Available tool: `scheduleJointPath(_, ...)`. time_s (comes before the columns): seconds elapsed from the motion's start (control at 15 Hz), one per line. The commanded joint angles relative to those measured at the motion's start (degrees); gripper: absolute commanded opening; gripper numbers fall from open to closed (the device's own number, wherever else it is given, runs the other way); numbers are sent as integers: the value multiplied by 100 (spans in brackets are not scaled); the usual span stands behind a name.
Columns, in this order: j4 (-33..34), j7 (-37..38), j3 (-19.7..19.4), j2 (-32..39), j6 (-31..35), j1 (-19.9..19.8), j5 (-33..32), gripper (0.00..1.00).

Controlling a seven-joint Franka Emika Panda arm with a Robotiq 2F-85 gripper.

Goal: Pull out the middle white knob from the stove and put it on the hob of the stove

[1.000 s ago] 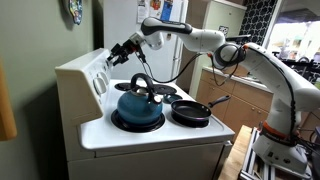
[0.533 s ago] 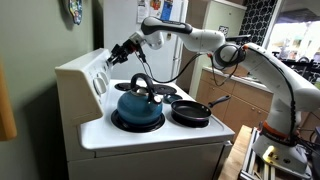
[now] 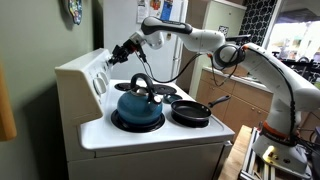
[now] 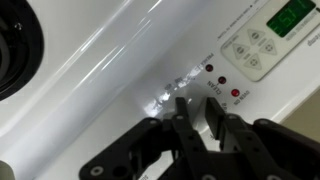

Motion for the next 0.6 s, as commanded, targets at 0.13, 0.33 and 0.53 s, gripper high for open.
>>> scheduleJointPath(0.13,254,122,-114,110,-281,62,-146,6)
scheduleJointPath(0.33,258,65,-175,53,-463,74,-269,6)
scheduleJointPath(0.53,282,10,-276,-15,-712,123,-527,5)
